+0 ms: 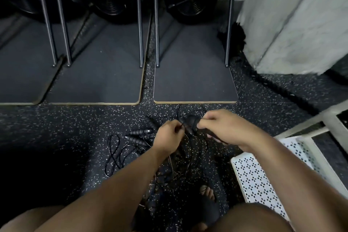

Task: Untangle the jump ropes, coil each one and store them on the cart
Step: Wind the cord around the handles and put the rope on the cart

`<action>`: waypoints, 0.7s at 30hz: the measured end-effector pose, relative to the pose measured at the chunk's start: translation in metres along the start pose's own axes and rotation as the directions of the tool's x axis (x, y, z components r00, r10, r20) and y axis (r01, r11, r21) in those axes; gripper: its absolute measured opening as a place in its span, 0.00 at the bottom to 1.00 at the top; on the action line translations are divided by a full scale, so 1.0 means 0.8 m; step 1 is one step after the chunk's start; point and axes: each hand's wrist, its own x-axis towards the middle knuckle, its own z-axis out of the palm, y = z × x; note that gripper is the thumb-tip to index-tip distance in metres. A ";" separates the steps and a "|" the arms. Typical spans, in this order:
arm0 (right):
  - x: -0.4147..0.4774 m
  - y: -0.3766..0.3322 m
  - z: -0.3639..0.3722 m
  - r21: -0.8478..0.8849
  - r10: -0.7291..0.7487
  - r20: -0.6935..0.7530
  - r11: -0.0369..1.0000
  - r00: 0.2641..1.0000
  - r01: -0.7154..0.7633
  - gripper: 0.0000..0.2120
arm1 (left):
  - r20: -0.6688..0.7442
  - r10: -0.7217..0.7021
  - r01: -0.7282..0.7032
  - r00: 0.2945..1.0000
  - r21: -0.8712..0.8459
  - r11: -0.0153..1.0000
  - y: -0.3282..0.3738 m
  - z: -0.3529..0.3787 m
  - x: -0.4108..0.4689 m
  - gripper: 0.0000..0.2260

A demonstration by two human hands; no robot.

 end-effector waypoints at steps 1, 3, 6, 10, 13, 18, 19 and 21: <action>-0.013 -0.013 -0.007 0.012 -0.031 -0.021 0.999 0.999 0.031 0.12 | 0.014 -0.015 0.015 1.000 0.008 1.000 0.005 -0.009 -0.003 0.05; -0.037 -0.041 -0.021 0.053 -0.095 -0.066 0.994 0.993 0.099 0.12 | 0.025 -0.023 0.023 0.999 0.036 0.999 0.013 -0.029 -0.007 0.06; -0.068 -0.083 -0.035 0.095 -0.188 -0.101 0.976 0.977 0.198 0.13 | 0.025 -0.009 0.007 1.000 0.094 0.996 0.024 -0.058 -0.016 0.08; -0.095 -0.130 -0.050 0.152 -0.305 -0.194 0.930 0.932 0.336 0.12 | 0.057 -0.001 -0.011 0.998 0.205 0.979 0.038 -0.088 -0.033 0.10; -0.115 -0.168 -0.073 0.433 -0.352 -0.323 0.770 0.878 0.468 0.07 | 0.116 -0.042 0.013 0.992 0.242 0.970 0.048 -0.105 -0.052 0.14; -0.122 -0.188 -0.082 0.634 -0.360 -0.445 0.520 0.820 0.572 0.10 | 0.061 -0.100 0.104 0.993 -0.057 0.993 0.071 -0.141 -0.078 0.15; -0.116 -0.186 -0.073 0.625 -0.364 -0.457 0.518 0.812 0.584 0.08 | 0.034 -0.098 0.101 0.995 -0.115 0.988 0.076 -0.147 -0.082 0.15; -0.100 -0.177 -0.052 0.608 -0.353 -0.482 0.524 0.802 0.597 0.07 | -0.020 -0.089 0.084 0.996 -0.179 0.980 0.085 -0.158 -0.087 0.15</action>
